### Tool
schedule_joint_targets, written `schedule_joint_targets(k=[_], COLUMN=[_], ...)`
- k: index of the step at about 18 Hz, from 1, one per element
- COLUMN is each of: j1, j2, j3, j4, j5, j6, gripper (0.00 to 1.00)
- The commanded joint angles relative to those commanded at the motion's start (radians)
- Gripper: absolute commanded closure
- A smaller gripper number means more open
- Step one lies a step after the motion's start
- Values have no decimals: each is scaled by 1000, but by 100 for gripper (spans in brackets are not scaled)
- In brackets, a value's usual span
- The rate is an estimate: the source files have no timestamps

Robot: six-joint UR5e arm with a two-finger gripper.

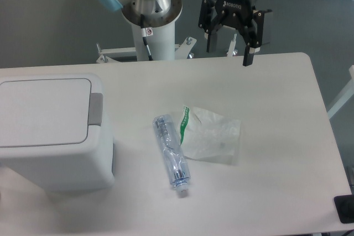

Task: Open the trash can
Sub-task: 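Move the open gripper over to the white trash can's lid edge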

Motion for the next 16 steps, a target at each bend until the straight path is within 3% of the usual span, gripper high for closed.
schedule_joint_targets(k=[8, 12, 16], j1=[-2, -12, -29], j2=[6, 5, 11], j3=[-1, -3, -11], j4=[-5, 0, 2], j5=[3, 0, 0], j6=[-14, -175, -250], gripper=[0, 0, 0])
